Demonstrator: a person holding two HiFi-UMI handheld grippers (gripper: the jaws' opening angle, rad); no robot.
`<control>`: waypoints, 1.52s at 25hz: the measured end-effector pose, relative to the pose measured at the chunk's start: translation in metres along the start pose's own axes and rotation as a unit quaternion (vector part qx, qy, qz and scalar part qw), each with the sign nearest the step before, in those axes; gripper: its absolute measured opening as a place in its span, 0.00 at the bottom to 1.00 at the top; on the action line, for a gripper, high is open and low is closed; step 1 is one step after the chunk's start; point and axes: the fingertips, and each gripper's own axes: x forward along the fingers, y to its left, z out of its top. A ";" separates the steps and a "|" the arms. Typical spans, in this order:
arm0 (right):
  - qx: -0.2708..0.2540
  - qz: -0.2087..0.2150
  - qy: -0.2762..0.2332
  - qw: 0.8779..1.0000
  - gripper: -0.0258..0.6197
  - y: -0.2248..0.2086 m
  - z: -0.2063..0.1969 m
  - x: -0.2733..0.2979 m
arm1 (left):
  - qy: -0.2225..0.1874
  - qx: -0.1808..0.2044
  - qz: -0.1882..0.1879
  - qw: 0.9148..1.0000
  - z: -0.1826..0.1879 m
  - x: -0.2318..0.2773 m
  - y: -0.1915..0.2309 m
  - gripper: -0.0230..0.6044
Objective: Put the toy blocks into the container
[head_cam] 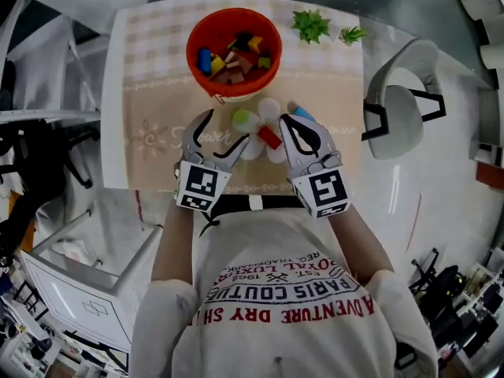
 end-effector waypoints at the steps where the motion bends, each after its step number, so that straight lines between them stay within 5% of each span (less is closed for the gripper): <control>1: 0.001 0.000 0.002 1.000 0.04 -0.001 -0.002 0.001 | 0.008 -0.002 -0.004 1.000 -0.006 0.006 -0.001 0.65; 9: 0.021 -0.005 0.019 1.000 0.04 -0.014 -0.027 0.006 | 0.060 -0.009 -0.019 0.998 -0.039 0.048 -0.001 0.62; 18: 0.032 0.001 0.020 0.999 0.04 -0.025 -0.035 0.013 | 0.107 0.008 -0.029 0.994 -0.063 0.074 -0.007 0.34; 22: 0.031 0.001 0.022 0.999 0.04 -0.029 -0.035 0.013 | 0.114 0.014 -0.028 0.993 -0.064 0.073 -0.009 0.30; 38: -0.010 -0.005 -0.036 0.999 0.04 -0.031 0.028 0.003 | -0.009 0.049 0.024 0.998 0.054 -0.007 0.003 0.30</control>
